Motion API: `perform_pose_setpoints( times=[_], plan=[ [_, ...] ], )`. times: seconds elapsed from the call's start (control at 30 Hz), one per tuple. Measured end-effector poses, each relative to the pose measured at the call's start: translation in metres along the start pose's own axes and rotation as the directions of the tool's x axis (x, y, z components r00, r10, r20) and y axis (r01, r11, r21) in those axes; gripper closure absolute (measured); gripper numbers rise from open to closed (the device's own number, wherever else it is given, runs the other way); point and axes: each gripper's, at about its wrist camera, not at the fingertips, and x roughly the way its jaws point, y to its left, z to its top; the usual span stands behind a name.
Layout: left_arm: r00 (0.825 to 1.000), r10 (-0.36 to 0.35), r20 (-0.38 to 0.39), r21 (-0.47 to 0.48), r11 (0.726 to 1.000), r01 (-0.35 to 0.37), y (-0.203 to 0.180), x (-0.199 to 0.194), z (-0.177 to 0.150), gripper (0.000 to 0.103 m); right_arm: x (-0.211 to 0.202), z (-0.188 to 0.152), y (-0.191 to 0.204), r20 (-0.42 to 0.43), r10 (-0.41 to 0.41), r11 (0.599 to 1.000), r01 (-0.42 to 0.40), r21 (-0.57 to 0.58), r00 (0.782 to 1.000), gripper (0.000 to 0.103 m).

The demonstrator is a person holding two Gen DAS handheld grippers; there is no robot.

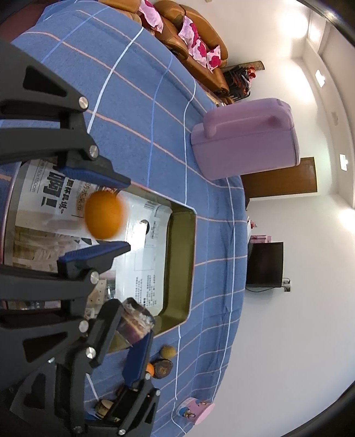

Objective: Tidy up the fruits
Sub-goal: 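Open the left tool to drop the orange into the tin while the right tool releases the can there, then grasp a striped cylindrical can with the left tool while the right tool grasps a mangosteen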

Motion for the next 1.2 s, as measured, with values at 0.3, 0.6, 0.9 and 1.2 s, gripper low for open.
perform_pose_setpoints(
  times=[0.3,0.6,0.9,1.2],
  plan=[
    [1.0,-0.008,0.023,-0.038,0.999,0.009,0.005,-0.012,0.002,0.043,-0.008,-0.002,-0.006,0.017,-0.006,0.999,0.006,0.036,1.0,0.052],
    [0.988,-0.118,0.1,0.006,0.993,0.118,-0.038,-0.05,0.006,0.028,-0.068,-0.038,-0.035,0.044,-0.112,0.989,0.108,0.099,0.993,0.046],
    [0.967,-0.249,0.059,0.139,0.961,0.239,-0.125,-0.058,-0.005,0.024,-0.132,-0.097,-0.104,-0.002,-0.342,0.903,0.329,0.277,0.94,0.044],
    [0.943,-0.33,-0.036,0.223,0.917,0.33,-0.186,-0.05,-0.014,0.024,-0.149,-0.12,-0.131,-0.042,-0.393,0.855,0.382,0.352,0.919,0.043]
  ],
)
